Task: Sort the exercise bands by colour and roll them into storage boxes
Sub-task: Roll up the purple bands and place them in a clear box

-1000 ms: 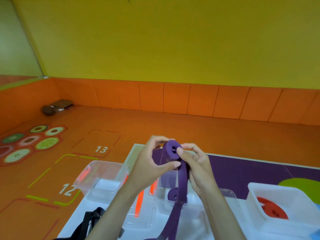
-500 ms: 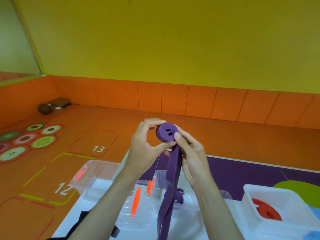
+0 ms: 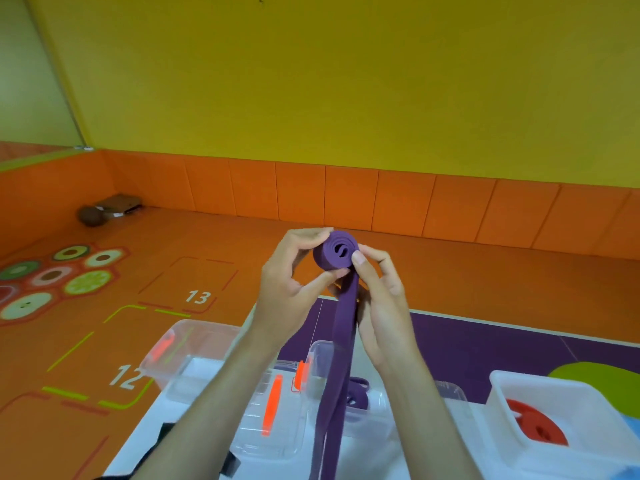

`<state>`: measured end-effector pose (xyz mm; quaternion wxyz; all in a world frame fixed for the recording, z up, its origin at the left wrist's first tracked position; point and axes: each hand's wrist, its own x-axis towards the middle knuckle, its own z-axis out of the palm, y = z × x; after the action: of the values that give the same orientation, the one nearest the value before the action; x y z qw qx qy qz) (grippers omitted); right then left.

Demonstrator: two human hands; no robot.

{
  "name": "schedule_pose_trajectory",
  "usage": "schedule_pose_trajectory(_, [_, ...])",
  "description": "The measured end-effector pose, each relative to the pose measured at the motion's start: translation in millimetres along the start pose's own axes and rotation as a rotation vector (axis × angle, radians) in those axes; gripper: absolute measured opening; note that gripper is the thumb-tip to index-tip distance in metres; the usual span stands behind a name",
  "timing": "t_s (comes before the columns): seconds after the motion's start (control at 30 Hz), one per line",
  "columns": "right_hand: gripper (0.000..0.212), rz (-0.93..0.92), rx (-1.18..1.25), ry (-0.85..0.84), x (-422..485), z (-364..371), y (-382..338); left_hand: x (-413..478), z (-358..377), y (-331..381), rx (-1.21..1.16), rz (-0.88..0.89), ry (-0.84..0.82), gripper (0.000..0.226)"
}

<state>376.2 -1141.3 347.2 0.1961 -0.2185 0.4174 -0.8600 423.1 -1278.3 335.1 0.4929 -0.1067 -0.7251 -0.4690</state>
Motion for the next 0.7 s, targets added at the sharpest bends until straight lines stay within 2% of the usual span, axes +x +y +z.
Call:
schedule_pose_trajectory(0.1, [0.024, 0.062, 0.035, -0.005, -0.7, 1.6, 5.1, -10.7, 5.8, -6.3, -0.026, -0.032, 0.113, 0.059])
schedule_pose_trajectory(0.2, [0.022, 0.043, -0.019, 0.045, 4.4, -4.9, 5.8, -12.3, 1.6, -3.4, -0.026, -0.094, 0.046, 0.058])
schedule_pose_trajectory(0.27, [0.022, -0.003, -0.132, 0.041, 9.7, -14.0, 4.9, -4.2, -10.2, -1.9, 0.035, -0.138, -0.143, 0.063])
schedule_pose_trajectory(0.37, [0.025, -0.035, -0.293, -0.055, 14.0, -26.5, 1.6, 14.7, -32.2, 1.6, 0.142, -0.261, -0.540, 0.076])
schedule_pose_trajectory(0.43, [0.024, -0.018, -0.307, -0.097, 16.4, -32.4, -0.5, 23.1, -40.2, 2.4, 0.192, -0.285, -0.661, 0.073])
schedule_pose_trajectory(0.53, [0.027, 0.022, -0.260, -0.128, 19.9, -34.4, -2.2, 23.6, -35.8, -1.7, 0.358, -0.133, -0.591, 0.063])
schedule_pose_trajectory(0.6, [0.029, 0.044, -0.204, -0.093, 19.8, -31.0, 0.8, 17.9, -27.4, -8.2, 0.493, 0.014, -0.453, 0.060])
schedule_pose_trajectory(0.7, [0.024, 0.047, -0.142, -0.016, 15.1, -23.6, 13.6, 8.0, -15.0, -14.4, 0.546, 0.085, -0.247, 0.057])
